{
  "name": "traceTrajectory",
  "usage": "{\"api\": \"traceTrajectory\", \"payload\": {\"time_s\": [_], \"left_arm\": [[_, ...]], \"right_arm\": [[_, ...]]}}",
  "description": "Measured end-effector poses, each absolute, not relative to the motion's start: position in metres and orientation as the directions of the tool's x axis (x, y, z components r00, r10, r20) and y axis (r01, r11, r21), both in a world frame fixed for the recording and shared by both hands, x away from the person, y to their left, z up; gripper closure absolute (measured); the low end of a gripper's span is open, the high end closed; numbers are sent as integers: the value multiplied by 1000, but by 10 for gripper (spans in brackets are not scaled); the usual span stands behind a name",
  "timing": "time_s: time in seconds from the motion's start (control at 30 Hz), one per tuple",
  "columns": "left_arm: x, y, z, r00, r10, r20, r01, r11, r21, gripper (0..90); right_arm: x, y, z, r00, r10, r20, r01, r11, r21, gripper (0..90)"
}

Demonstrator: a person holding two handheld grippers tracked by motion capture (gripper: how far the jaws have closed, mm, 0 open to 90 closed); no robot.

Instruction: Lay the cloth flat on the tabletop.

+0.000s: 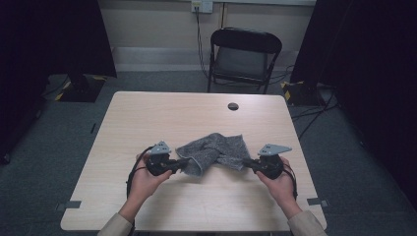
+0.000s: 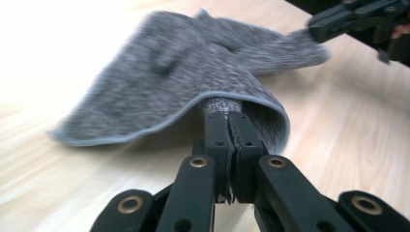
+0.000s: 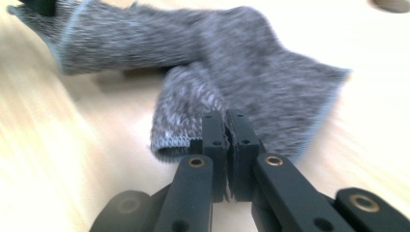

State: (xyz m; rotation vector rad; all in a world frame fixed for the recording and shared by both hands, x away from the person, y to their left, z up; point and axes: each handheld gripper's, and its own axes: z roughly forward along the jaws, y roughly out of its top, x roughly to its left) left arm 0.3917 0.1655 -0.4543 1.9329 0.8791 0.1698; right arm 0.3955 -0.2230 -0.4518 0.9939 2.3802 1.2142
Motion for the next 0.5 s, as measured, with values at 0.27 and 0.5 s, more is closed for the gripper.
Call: {"api": "traceTrajectory", "payload": {"time_s": [0.27, 0.5], "left_arm": [[406, 186, -464, 667, 689, -282, 560, -214, 801, 876], [401, 178, -478, 660, 696, -283, 573, -222, 789, 626]], "right_arm": [[408, -247, -454, -653, 752, 91, 498, 335, 800, 880], [404, -235, -467, -672, 737, 72, 499, 379, 779, 776]]}}
